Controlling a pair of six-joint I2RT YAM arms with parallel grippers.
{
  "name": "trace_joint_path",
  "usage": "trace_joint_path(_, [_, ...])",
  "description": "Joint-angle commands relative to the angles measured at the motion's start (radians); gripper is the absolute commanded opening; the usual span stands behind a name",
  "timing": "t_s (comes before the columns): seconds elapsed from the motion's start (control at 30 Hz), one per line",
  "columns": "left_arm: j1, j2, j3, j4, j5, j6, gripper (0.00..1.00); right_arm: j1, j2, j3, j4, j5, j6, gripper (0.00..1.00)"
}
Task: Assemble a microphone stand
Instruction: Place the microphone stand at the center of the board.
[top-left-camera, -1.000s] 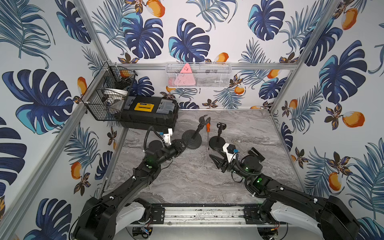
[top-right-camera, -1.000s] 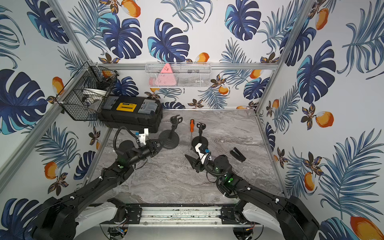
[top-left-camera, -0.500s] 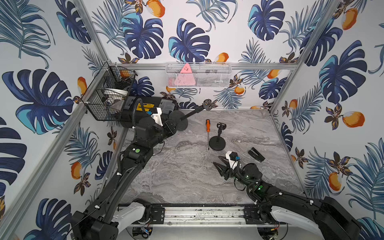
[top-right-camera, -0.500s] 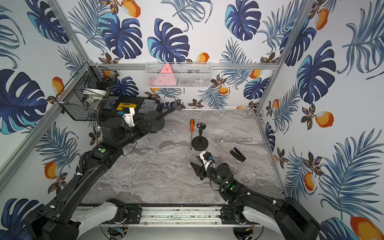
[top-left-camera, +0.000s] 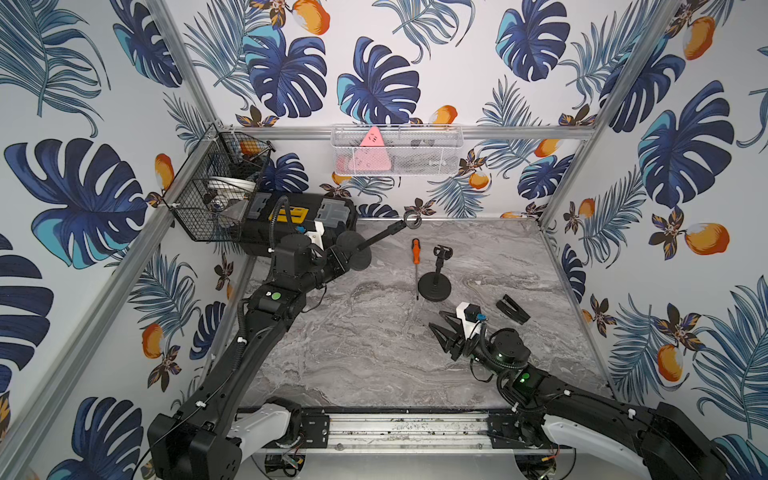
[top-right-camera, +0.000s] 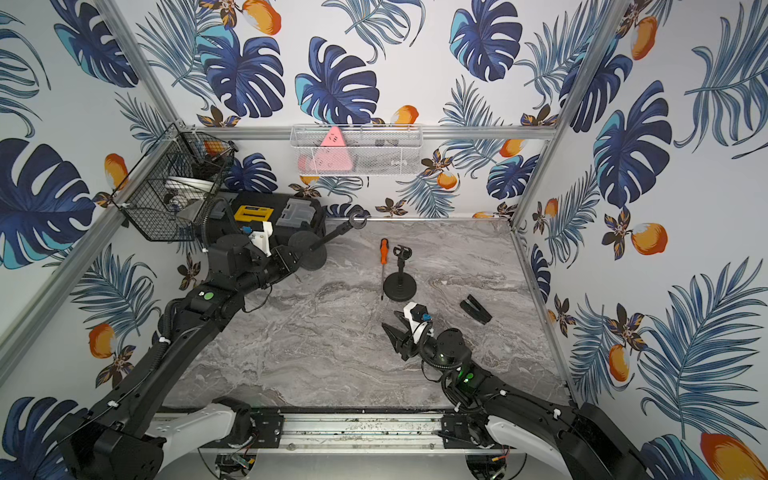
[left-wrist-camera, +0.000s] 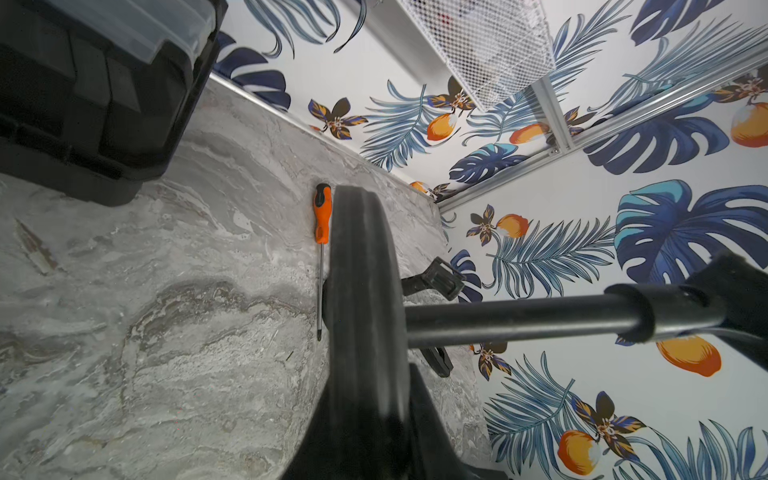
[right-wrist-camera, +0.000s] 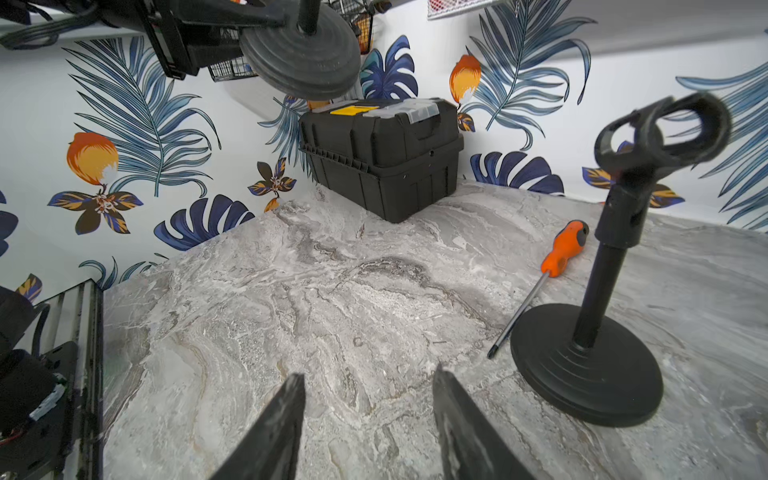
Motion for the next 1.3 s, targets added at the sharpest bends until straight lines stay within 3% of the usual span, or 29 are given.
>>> trace_joint_path(0.0, [0.057,0.004,-0.071,0.213,0.167,-0.110,0.00,0.001,0.023,-0.006,0.004,-0.008,0.039,0.53])
trace_joint_path(0.2, [0.184,0.065,-0.336,0.648,0.384,-0.360,0.00,0.001,0.045,-0.020,0.030,-0.006,0.067,0.53])
trace_joint_path(0.4, [0.194,0.165,-0.479,0.794,0.405,-0.352,0.00,0.001,0.025,-0.024,0.009,0.011,0.077,0.54])
trace_joint_path(0.57, [0.193,0.339,-0.577,1.045,0.421,-0.394,0.00,0.001,-0.010,-0.031,-0.013,0.024,0.074,0.54])
trace_joint_path(0.83, [0.166,0.560,-0.633,1.274,0.405,-0.397,0.00,0.001,-0.047,-0.038,-0.051,0.038,0.063,0.55])
trace_joint_path(1.27, [0.166,0.905,-0.631,1.646,0.434,-0.521,0.00,0.001,0.000,-0.029,-0.039,0.042,0.050,0.55])
